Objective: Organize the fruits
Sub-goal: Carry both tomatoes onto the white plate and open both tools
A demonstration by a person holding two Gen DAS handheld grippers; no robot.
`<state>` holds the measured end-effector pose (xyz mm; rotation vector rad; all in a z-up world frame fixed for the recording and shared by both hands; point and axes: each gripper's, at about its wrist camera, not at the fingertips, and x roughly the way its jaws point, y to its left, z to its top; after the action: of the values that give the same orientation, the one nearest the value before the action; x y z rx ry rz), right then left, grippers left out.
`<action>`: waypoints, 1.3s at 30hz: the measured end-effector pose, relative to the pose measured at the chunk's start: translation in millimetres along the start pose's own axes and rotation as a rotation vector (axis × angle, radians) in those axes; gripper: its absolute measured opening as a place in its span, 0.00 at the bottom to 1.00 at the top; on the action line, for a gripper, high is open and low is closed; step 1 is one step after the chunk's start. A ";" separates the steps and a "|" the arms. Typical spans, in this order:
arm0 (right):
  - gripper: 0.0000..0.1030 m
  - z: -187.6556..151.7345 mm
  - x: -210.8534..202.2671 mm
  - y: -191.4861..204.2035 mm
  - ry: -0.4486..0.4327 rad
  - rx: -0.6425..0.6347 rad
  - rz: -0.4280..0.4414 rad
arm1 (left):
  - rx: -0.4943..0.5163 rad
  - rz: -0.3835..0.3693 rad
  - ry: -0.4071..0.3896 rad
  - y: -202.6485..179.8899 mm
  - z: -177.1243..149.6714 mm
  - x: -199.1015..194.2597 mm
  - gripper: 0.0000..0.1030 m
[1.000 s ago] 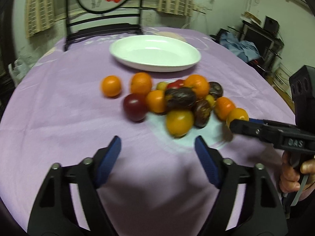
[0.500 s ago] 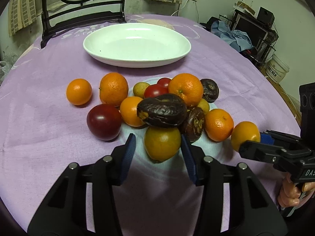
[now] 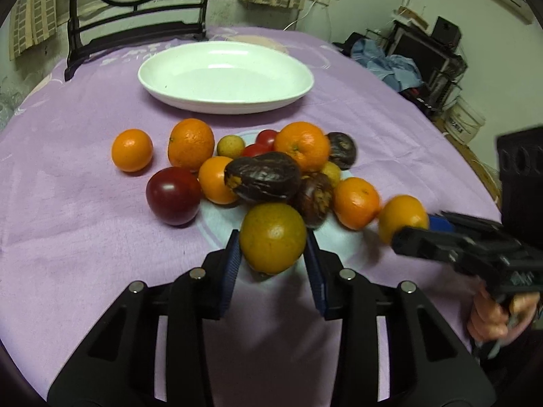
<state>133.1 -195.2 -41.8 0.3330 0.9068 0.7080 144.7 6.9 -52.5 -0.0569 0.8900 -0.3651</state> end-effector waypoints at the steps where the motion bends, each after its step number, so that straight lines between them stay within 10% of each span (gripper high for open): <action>1: 0.42 1.1 -0.8 0.1 0.000 -0.006 -0.002 | 0.007 -0.005 -0.009 0.0 -0.6 -4.1 0.36; 12: 0.42 104.3 22.2 2.1 -0.111 -0.096 -0.121 | 0.024 0.055 -0.180 24.0 95.8 -10.2 0.37; 19: 0.42 159.5 97.2 -20.8 -0.029 -0.136 -0.264 | -0.059 0.130 -0.080 64.2 161.3 61.7 0.37; 31: 0.42 164.1 142.3 -31.7 0.115 -0.165 -0.316 | -0.086 0.181 0.063 86.1 171.0 115.1 0.37; 39: 0.54 160.9 123.1 -19.7 0.095 -0.166 -0.311 | -0.078 0.256 -0.079 75.5 172.4 54.6 0.90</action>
<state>322.5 -121.3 -32.1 0.0088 0.9575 0.5099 330.0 41.8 0.6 -0.0282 0.8219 -0.0890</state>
